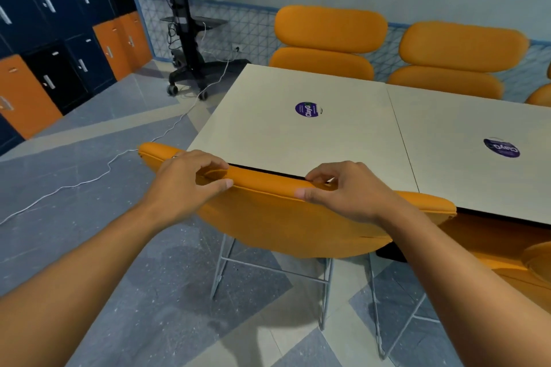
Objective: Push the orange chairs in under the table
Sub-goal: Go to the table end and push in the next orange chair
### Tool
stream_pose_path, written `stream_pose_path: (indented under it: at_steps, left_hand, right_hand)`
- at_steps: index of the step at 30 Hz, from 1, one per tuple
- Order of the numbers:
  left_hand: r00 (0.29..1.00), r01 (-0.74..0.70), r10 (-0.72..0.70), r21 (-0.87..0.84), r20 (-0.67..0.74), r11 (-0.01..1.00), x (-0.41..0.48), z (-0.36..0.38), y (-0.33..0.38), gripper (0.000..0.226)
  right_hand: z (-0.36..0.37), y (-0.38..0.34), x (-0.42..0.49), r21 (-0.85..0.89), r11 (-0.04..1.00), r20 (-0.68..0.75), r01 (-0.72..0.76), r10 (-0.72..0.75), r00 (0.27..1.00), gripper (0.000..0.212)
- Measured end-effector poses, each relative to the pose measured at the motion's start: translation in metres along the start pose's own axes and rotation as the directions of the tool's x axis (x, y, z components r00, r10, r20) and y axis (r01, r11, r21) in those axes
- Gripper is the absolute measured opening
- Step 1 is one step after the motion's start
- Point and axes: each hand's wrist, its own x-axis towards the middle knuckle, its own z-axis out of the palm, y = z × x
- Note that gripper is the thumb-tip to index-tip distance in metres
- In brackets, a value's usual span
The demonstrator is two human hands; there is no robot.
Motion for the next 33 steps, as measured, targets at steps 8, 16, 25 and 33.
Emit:
stream_pose_path:
  at_steps: [8, 16, 25, 33]
  left_hand:
    - [0.996, 0.077, -0.078, -0.026, -0.045, 0.997, -0.006, -0.065, -0.076, 0.024]
    - [0.992, 0.124, -0.126, -0.040, -0.028, 0.991, -0.003, -0.146, -0.201, 0.024]
    - [0.995, 0.103, -0.103, -0.036, 0.004, 0.994, 0.029, -0.221, -0.316, 0.025]
    - [0.994, 0.104, -0.104, -0.048, 0.015, 0.993, 0.090, -0.245, -0.385, 0.022]
  right_hand:
    - [0.047, -0.102, 0.059, 0.042, 0.986, -0.056, 0.162, -0.160, 0.986, 0.044]
    - [0.105, -0.215, 0.137, -0.003, 0.984, -0.092, 0.180, -0.179, 0.979, 0.044]
    - [0.151, -0.314, 0.227, -0.025, 0.988, -0.066, 0.151, -0.152, 0.986, 0.044]
    - [0.163, -0.351, 0.321, -0.077, 0.994, 0.009, 0.076, -0.076, 0.997, 0.045]
